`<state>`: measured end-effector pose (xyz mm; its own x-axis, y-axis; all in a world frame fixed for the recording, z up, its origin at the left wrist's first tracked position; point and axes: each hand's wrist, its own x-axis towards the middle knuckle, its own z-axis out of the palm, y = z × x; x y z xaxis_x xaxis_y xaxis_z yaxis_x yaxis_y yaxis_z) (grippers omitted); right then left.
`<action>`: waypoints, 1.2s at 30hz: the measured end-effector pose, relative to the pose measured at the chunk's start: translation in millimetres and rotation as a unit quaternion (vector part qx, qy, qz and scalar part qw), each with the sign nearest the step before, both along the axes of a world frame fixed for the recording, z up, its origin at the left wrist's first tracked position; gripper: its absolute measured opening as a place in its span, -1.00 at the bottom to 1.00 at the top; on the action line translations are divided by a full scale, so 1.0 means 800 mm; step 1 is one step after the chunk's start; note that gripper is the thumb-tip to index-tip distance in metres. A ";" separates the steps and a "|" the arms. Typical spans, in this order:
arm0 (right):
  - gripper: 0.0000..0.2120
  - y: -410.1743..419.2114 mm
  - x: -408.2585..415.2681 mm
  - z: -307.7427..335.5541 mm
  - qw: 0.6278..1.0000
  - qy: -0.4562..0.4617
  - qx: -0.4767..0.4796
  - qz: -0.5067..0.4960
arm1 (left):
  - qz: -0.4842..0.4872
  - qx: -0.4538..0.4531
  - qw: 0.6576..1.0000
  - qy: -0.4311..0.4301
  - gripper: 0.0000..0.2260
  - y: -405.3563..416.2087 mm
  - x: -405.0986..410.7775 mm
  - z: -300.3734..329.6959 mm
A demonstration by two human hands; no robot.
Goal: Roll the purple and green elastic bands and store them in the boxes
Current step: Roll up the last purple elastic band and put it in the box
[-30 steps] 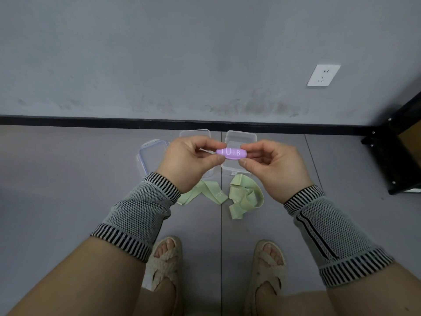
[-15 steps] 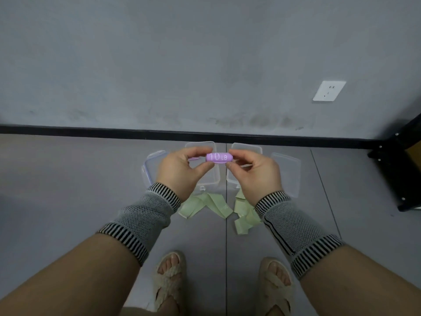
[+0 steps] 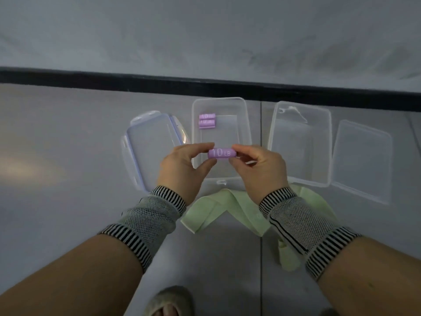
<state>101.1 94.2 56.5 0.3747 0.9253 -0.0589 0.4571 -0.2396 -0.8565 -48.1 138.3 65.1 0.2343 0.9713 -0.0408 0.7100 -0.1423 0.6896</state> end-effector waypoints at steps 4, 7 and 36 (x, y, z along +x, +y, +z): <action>-0.75 0.029 -0.004 -0.036 0.999 0.021 -0.039 0.001 | -0.030 -0.005 0.999 0.045 -0.63 0.025 -0.006 -0.043; -0.77 0.059 -0.006 -0.057 0.998 0.012 -0.053 0.006 | -0.064 0.023 0.992 0.102 -0.52 0.056 -0.010 -0.069; -0.74 0.192 -0.001 -0.198 0.987 -0.130 -0.095 0.012 | -0.099 0.000 0.982 0.163 -0.39 0.115 -0.010 -0.152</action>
